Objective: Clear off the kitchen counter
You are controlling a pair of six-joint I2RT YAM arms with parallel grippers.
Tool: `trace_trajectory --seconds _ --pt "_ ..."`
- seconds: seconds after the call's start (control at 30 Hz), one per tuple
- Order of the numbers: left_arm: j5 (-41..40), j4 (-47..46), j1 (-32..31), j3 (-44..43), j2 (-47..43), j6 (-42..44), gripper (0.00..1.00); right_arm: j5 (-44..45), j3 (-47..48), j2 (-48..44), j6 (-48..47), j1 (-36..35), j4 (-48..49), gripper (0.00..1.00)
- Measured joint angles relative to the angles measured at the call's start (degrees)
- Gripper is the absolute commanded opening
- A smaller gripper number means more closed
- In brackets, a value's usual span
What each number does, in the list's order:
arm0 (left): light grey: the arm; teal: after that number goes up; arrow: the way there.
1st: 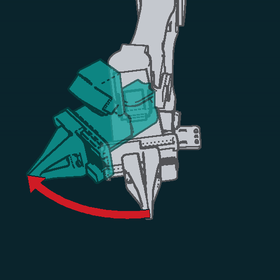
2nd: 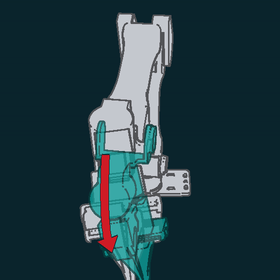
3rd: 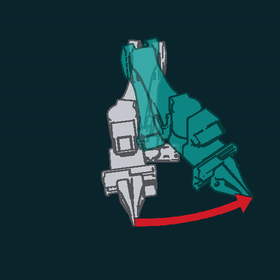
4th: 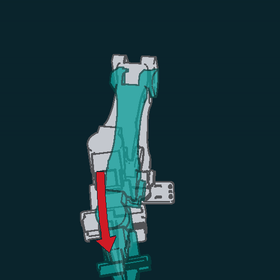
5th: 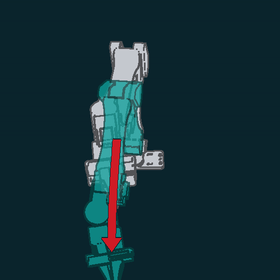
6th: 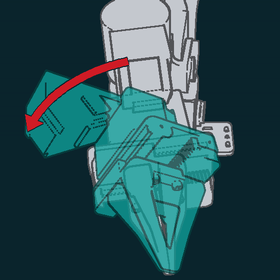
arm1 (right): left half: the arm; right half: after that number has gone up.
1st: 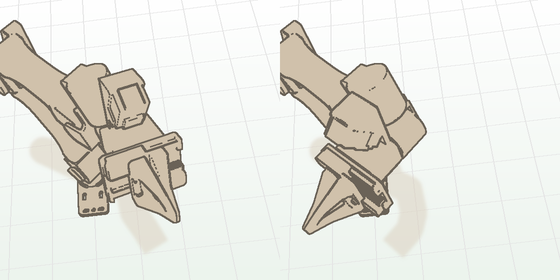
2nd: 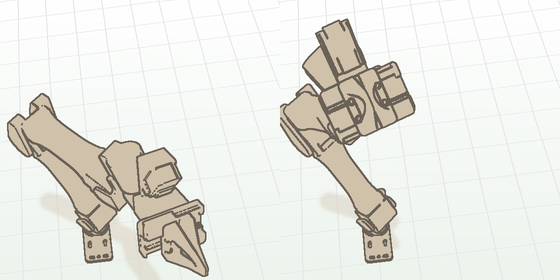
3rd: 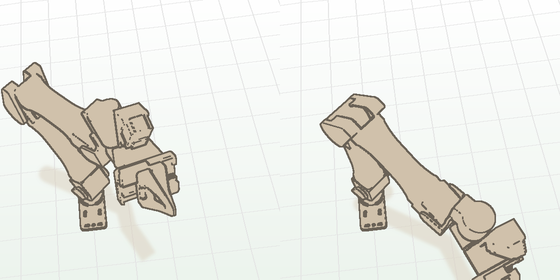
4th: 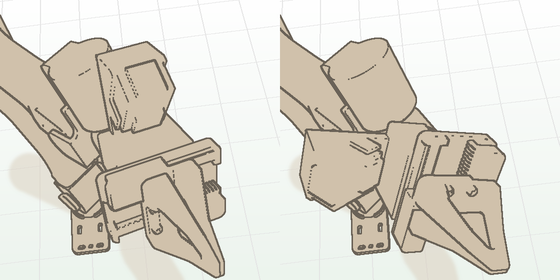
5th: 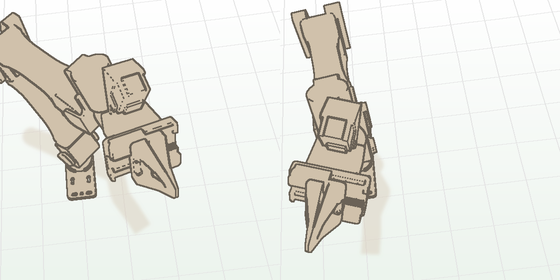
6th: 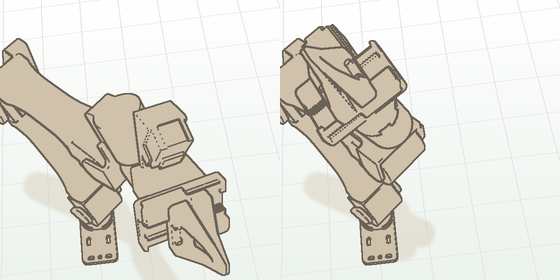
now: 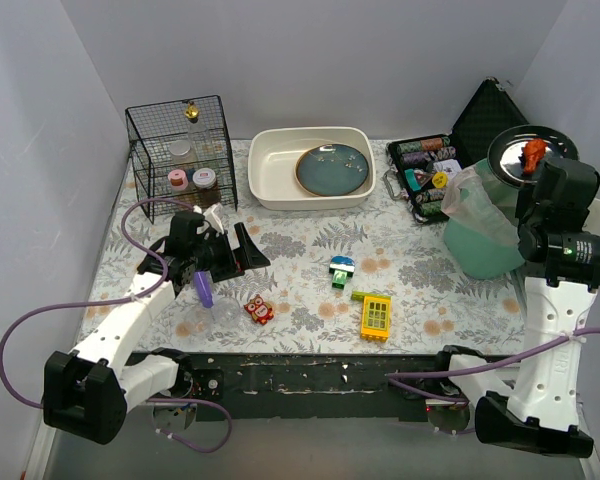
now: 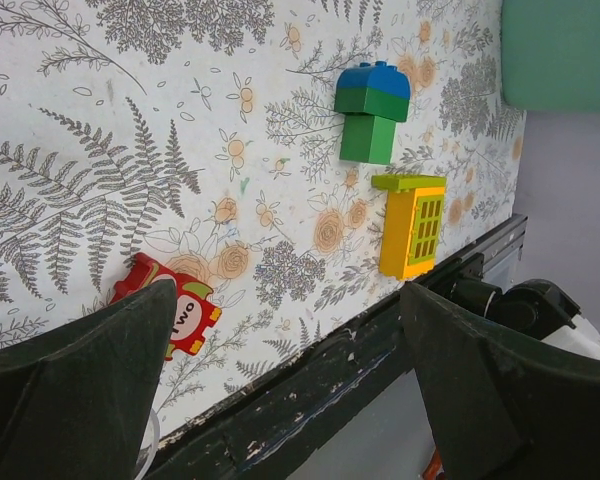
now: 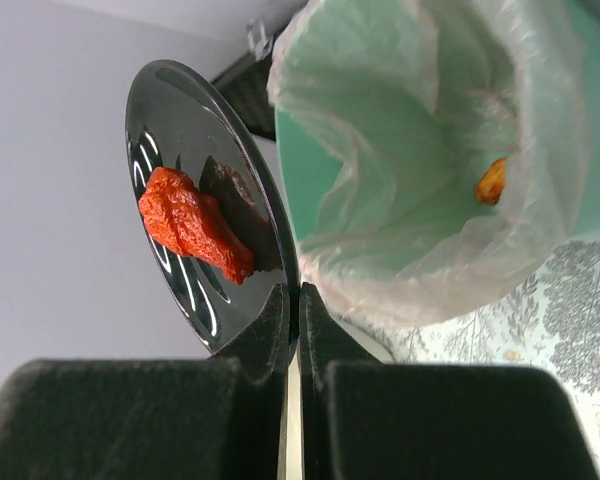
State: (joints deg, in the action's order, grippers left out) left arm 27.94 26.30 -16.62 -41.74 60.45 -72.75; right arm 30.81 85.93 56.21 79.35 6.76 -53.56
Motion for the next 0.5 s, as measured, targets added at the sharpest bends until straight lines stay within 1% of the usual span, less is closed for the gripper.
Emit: trace_trajectory --seconds 0.27,0.5 --pt "0.9 0.1 0.0 -0.1 2.2 1.0 0.95 3.4 -1.3 0.2 -2.8 6.5 -0.6 0.01" --pt "1.3 0.2 0.0 -0.9 4.1 2.1 0.95 7.2 -1.9 1.4 -8.2 9.0 -0.9 0.01"
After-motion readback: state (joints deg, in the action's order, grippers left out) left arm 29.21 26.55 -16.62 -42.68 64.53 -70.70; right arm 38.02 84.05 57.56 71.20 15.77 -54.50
